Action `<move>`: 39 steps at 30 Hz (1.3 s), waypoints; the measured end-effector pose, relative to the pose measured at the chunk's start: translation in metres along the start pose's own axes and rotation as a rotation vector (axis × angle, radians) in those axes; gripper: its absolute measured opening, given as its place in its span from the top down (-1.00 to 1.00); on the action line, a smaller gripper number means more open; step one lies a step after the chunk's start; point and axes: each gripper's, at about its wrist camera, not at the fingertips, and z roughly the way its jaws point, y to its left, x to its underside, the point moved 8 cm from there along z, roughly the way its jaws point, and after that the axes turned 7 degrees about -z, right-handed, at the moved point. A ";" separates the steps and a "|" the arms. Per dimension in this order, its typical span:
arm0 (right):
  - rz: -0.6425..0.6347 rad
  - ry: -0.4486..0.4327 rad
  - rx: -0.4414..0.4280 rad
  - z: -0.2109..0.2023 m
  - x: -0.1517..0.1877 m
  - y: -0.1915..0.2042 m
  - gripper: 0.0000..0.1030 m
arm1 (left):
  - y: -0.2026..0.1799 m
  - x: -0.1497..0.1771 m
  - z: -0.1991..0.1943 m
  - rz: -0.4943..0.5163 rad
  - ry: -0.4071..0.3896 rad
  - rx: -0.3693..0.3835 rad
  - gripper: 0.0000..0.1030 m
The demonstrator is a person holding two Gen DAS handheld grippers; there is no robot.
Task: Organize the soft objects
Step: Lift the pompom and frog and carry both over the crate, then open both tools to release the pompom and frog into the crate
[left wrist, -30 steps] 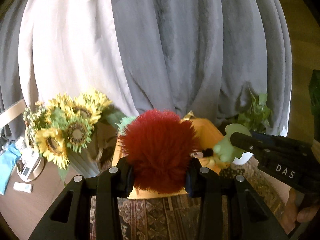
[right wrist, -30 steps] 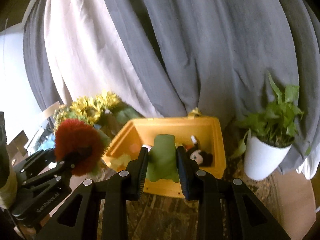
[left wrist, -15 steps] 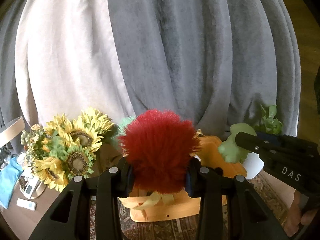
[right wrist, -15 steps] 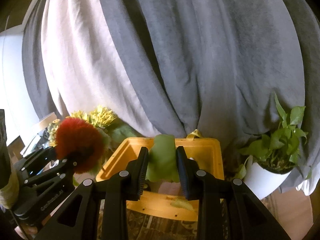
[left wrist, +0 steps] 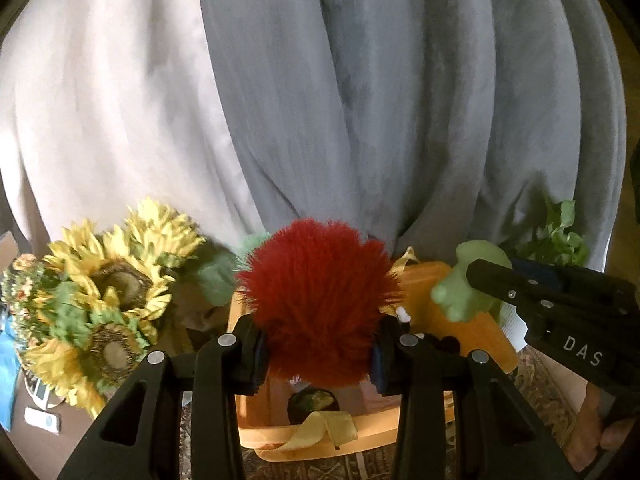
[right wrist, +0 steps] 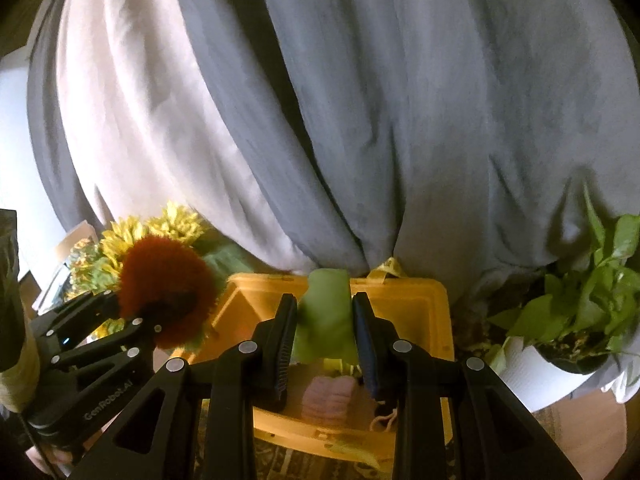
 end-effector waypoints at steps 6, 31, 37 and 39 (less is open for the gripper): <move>0.029 0.090 -0.022 0.037 0.011 -0.009 0.41 | 0.000 0.007 0.034 0.015 0.088 0.003 0.25; 0.077 0.496 -0.011 0.138 0.078 -0.032 0.26 | 0.008 0.079 0.128 0.035 0.528 -0.002 0.00; 0.089 0.504 0.008 0.139 0.077 -0.033 0.23 | 0.009 0.071 0.120 0.027 0.501 -0.027 -0.18; 0.094 0.494 0.011 0.132 0.075 -0.033 0.23 | 0.012 0.067 0.118 0.016 0.490 -0.044 -0.22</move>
